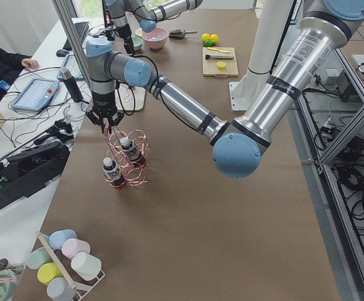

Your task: Take tea from basket to plate

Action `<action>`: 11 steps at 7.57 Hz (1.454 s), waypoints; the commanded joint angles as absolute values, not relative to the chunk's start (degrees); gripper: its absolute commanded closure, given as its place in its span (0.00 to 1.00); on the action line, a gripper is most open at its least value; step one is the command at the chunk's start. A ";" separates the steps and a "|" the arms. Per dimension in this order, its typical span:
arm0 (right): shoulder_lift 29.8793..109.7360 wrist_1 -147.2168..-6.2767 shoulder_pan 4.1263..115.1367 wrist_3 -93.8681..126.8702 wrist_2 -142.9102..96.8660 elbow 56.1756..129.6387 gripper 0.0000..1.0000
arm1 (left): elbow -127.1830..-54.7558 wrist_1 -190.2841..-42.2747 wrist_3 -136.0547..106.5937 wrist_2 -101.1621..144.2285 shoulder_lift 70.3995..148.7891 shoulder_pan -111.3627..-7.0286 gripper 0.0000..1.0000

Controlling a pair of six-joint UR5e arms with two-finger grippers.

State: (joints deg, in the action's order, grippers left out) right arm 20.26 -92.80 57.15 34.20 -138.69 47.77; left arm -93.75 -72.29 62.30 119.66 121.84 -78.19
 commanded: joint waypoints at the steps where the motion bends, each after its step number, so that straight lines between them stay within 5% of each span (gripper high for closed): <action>1: 23.62 -101.27 59.67 32.79 -138.87 56.37 0.22 | -91.59 -72.60 62.05 118.13 123.40 -78.14 1.00; 4: 39.40 -118.79 65.90 19.72 -138.52 81.65 0.04 | -87.30 -76.88 61.96 118.12 123.92 -77.61 1.00; 7: 70.20 -124.00 73.10 11.88 -138.52 113.97 0.01 | -85.43 -77.96 61.96 118.13 124.63 -77.61 1.00; 8: 80.06 -124.01 76.69 4.47 -138.52 119.04 0.01 | -85.34 -78.05 61.96 118.21 124.54 -77.61 1.00; 10: 96.17 -124.01 87.66 -16.87 -133.73 119.09 0.01 | -85.34 -78.22 60.05 118.74 124.19 -77.78 0.02; 11: 100.94 -123.67 91.63 -21.49 -130.72 119.53 0.01 | -85.43 -78.22 57.94 119.70 124.10 -77.78 0.02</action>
State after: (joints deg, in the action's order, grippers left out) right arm 89.89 -123.94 83.56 -9.56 -135.92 118.39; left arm -85.31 -78.12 60.90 118.54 124.32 -77.69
